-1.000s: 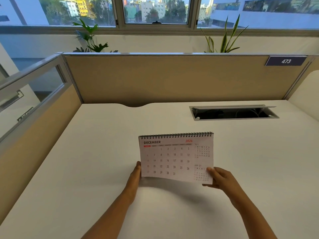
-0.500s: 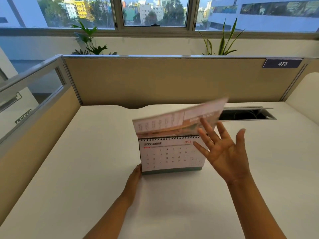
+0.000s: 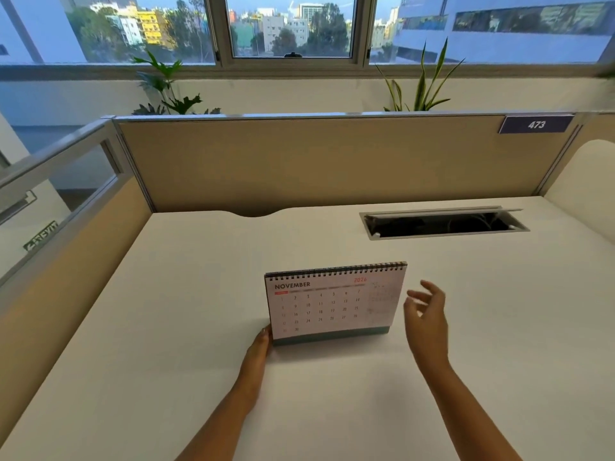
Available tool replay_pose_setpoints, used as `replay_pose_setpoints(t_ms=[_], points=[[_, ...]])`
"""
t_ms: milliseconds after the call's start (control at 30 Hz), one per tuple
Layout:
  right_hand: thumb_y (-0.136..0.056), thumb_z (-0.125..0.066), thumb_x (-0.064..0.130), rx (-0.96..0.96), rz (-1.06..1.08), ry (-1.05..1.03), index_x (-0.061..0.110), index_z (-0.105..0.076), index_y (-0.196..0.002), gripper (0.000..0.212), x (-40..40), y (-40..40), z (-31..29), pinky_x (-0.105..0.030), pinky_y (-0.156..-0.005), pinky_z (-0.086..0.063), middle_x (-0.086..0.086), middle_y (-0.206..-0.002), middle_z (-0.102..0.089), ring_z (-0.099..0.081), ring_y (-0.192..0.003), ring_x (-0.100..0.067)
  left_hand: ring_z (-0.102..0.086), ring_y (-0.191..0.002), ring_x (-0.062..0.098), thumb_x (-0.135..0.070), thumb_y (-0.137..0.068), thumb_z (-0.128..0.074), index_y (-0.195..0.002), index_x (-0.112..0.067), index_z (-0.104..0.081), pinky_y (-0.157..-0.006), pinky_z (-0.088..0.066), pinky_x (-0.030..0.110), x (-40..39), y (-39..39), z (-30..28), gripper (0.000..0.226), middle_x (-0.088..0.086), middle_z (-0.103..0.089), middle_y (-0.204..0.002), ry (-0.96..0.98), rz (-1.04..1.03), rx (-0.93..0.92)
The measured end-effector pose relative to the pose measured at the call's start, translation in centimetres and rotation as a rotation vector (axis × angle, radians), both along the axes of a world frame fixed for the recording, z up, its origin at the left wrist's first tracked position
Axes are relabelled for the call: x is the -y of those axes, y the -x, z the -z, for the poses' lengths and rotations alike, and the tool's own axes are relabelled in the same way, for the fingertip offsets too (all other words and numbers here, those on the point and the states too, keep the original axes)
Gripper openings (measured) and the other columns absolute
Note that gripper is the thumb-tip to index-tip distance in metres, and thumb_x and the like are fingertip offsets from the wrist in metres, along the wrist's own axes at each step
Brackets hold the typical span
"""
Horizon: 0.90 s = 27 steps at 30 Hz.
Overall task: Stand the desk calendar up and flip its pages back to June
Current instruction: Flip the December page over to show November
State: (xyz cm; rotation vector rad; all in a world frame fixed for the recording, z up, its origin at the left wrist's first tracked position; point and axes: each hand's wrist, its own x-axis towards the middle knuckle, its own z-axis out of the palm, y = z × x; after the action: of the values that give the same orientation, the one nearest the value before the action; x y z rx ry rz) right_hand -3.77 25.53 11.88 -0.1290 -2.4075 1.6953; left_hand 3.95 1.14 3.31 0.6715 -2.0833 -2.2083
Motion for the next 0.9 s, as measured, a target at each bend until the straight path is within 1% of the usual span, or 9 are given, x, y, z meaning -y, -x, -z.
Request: replay_pose_setpoints(t_ms=[67,133,233,300,500,600,700,767,900], points=[[-0.093,-0.047,0.024,0.201,-0.103,-0.058,0.02,-0.019,-0.141,0.056,0.0,-0.3,1.5,-0.043,-0.096,-0.041,-0.015,-0.139,-0.044,-0.047,-0.122,-0.033,-0.042,-0.116,0.013,-0.033,-0.097,-0.019,-0.127,-0.029,-0.042,-0.1,-0.028,0.027,-0.1,0.0,-0.2,0.037,-0.002,-0.05,-0.124,-0.016,-0.013,0.0],[-0.093,-0.041,0.038,0.297,-0.18,-0.062,0.022,-0.008,-0.144,0.063,0.3,-0.8,2.5,-0.048,-0.105,-0.033,-0.012,-0.149,-0.033,-0.039,-0.131,-0.035,-0.042,-0.115,0.013,-0.034,-0.097,-0.02,-0.123,-0.031,-0.042,-0.1,-0.028,0.027,-0.3,0.1,-0.3,0.035,-0.002,-0.05,-0.123,-0.027,-0.019,0.007],[-0.087,-0.03,0.052,0.311,-0.263,-0.027,0.026,-0.013,-0.145,0.065,0.8,-1.5,2.8,-0.05,-0.109,-0.028,-0.006,-0.15,-0.032,-0.035,-0.134,-0.031,-0.041,-0.117,0.014,-0.036,-0.096,-0.02,-0.124,-0.033,-0.041,-0.101,-0.027,0.027,-0.4,0.1,-0.4,0.035,-0.003,-0.049,-0.124,-0.03,-0.017,0.016],[-0.091,-0.03,0.047,0.272,-0.266,0.015,0.024,-0.023,-0.142,0.056,0.8,-1.8,2.7,-0.047,-0.108,-0.031,-0.005,-0.145,-0.04,-0.038,-0.131,-0.027,-0.041,-0.117,0.013,-0.036,-0.096,-0.021,-0.122,-0.035,-0.041,-0.101,-0.027,0.027,-0.4,0.1,-0.5,0.033,-0.004,-0.049,-0.123,-0.034,-0.015,0.014],[-0.094,-0.044,0.028,0.224,-0.2,-0.004,0.021,-0.039,-0.137,0.043,-0.2,-2.3,2.6,-0.04,-0.103,-0.036,-0.002,-0.139,-0.048,-0.045,-0.125,-0.025,-0.043,-0.116,0.013,-0.04,-0.094,-0.023,-0.116,-0.037,-0.044,-0.099,-0.028,0.027,-0.5,0.0,-0.8,0.03,-0.004,-0.051,-0.122,-0.049,-0.019,0.016],[-0.093,-0.047,0.023,0.205,-0.154,-0.024,0.018,-0.046,-0.131,0.038,-0.6,-2.5,3.1,-0.039,-0.096,-0.042,-0.004,-0.128,-0.056,-0.054,-0.114,-0.025,-0.043,-0.116,0.015,-0.039,-0.095,-0.023,-0.11,-0.039,-0.045,-0.101,-0.029,0.028,-0.5,0.0,-1.0,0.027,-0.003,-0.051,-0.121,-0.055,-0.036,0.026],[-0.088,-0.057,0.022,0.187,-0.093,-0.036,0.016,-0.057,-0.109,0.021,-1.1,-2.7,3.7,-0.031,-0.079,-0.045,-0.005,-0.107,-0.065,-0.06,-0.093,-0.022,-0.044,-0.113,0.015,-0.039,-0.094,-0.025,-0.099,-0.043,-0.049,-0.101,-0.03,0.029,-0.6,-0.1,-1.4,0.024,-0.005,-0.054,-0.116,-0.051,-0.029,0.026],[-0.085,-0.061,0.023,0.187,-0.041,-0.033,0.013,-0.059,-0.09,0.011,-1.4,-2.8,4.3,-0.027,-0.066,-0.043,-0.007,-0.092,-0.068,-0.063,-0.086,-0.025,-0.047,-0.112,0.016,-0.042,-0.093,-0.03,-0.096,-0.044,-0.052,-0.096,-0.031,0.028,-0.7,-0.2,-1.5,0.022,-0.007,-0.058,-0.111,-0.037,-0.026,0.017],[-0.085,-0.061,0.025,0.163,0.01,-0.023,0.014,-0.06,-0.074,0.016,-1.6,-2.9,4.8,-0.021,-0.059,-0.042,-0.011,-0.083,-0.067,-0.062,-0.075,-0.022,-0.048,-0.111,0.015,-0.042,-0.092,-0.031,-0.097,-0.043,-0.054,-0.094,-0.03,0.027,-0.8,-0.3,-1.5,0.023,-0.005,-0.058,-0.112,-0.032,-0.022,0.015]])
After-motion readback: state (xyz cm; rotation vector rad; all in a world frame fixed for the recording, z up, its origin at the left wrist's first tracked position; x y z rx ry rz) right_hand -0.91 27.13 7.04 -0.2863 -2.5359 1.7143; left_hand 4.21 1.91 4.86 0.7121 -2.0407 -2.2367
